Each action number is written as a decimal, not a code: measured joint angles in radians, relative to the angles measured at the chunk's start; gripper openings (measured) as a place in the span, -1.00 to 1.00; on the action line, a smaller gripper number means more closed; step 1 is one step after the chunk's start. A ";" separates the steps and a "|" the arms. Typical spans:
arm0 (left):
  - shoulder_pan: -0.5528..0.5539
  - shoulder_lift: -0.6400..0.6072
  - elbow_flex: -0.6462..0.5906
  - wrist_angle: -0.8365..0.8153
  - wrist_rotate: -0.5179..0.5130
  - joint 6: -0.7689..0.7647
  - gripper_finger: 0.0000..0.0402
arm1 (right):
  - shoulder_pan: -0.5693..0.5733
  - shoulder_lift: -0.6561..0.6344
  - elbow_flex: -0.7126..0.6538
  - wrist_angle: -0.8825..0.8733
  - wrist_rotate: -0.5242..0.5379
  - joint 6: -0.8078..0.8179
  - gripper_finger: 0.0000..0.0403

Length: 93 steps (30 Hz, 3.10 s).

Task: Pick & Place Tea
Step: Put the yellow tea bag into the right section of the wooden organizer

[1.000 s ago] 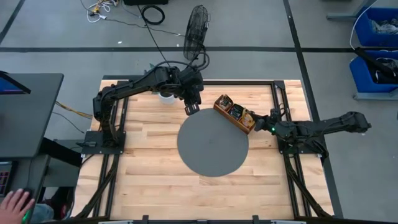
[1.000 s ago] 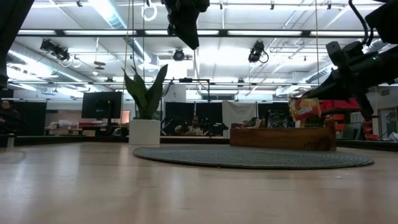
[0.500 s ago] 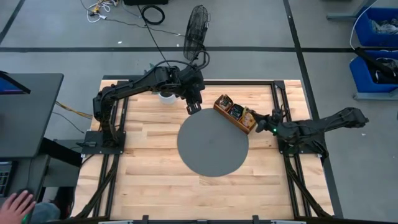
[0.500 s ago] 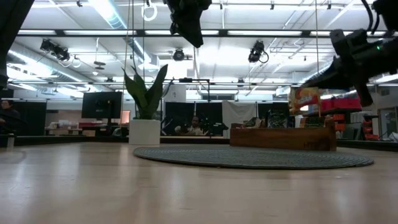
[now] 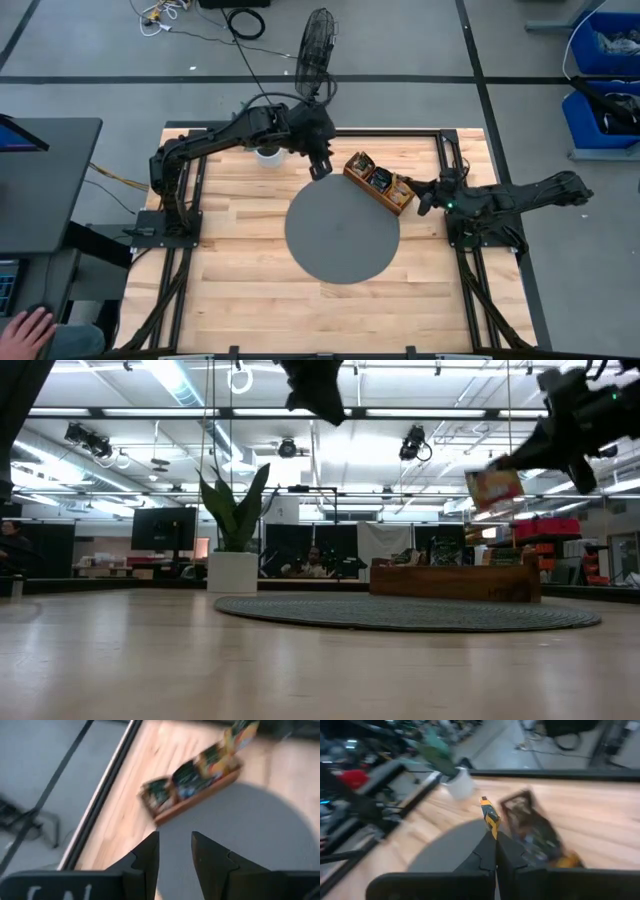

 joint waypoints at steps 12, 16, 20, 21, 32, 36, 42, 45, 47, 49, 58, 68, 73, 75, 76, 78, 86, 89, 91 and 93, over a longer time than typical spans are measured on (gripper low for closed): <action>0.005 0.010 0.000 0.296 0.277 -0.025 -0.24 | -0.001 0.000 0.062 0.294 -0.093 -0.293 -1.00; 0.005 0.025 -0.001 0.383 0.351 -0.074 -0.02 | -0.001 0.000 0.063 0.390 -0.126 -0.360 -1.00; 0.002 0.051 -0.001 0.442 0.416 -0.136 0.17 | -0.001 0.000 0.063 0.493 -0.171 -0.422 -1.00; 0.001 0.057 -0.001 0.465 0.436 -0.156 0.21 | -0.001 0.000 0.063 0.528 -0.183 -0.440 -1.00; -0.029 0.081 -0.001 0.682 0.509 -0.221 0.29 | -0.003 0.008 0.063 0.786 -0.307 -0.519 -1.00; -0.037 0.094 0.000 0.722 0.508 -0.229 0.29 | -0.003 0.046 0.063 0.849 -0.327 -0.529 -1.00; -0.056 0.125 0.001 0.806 0.516 -0.259 0.29 | -0.003 0.116 0.063 0.932 -0.350 -0.535 -1.00; -0.063 0.140 -0.001 0.798 0.516 -0.262 0.29 | -0.003 0.145 0.063 0.966 -0.356 -0.535 -1.00; -0.070 0.149 -0.001 0.808 0.515 -0.260 0.29 | -0.003 0.156 0.063 0.965 -0.356 -0.535 -1.00; -0.071 0.149 -0.001 0.811 0.516 -0.260 0.29 | -0.003 0.166 0.063 0.971 -0.355 -0.535 -1.00; -0.076 0.150 -0.001 0.813 0.516 -0.257 -0.04 | -0.004 0.184 0.063 0.984 -0.354 -0.538 -1.00; -0.075 0.150 -0.001 0.809 0.516 -0.213 -0.94 | -0.031 0.184 0.063 0.983 -0.355 -0.535 -1.00; -0.074 0.150 -0.001 0.804 0.516 -0.204 -0.95 | -0.031 0.184 0.063 0.982 -0.356 -0.536 -0.97; -0.071 0.150 -0.001 0.793 0.516 -0.200 -0.97 | -0.031 0.184 0.063 0.977 -0.356 -0.538 -0.89; -0.069 0.150 -0.001 0.787 0.516 -0.198 -0.97 | -0.031 0.184 0.063 0.976 -0.356 -0.538 -0.83; -0.066 0.150 -0.001 0.781 0.516 -0.197 -0.97 | -0.031 0.184 0.063 0.966 -0.356 -0.534 -0.70; -0.054 0.150 0.000 0.707 0.516 -0.169 -0.97 | -0.030 0.170 0.096 0.876 -0.372 -0.535 -0.10; -0.050 0.150 0.000 0.618 0.517 -0.149 -0.98 | -0.031 0.161 0.239 0.594 -0.372 -0.563 0.05; -0.050 0.150 0.000 0.573 0.520 -0.132 -0.98 | -0.035 0.190 0.374 0.337 -0.377 -0.573 0.09; -0.050 0.150 0.000 0.547 0.521 -0.116 -0.97 | -0.049 0.254 0.509 0.121 -0.388 -0.581 0.11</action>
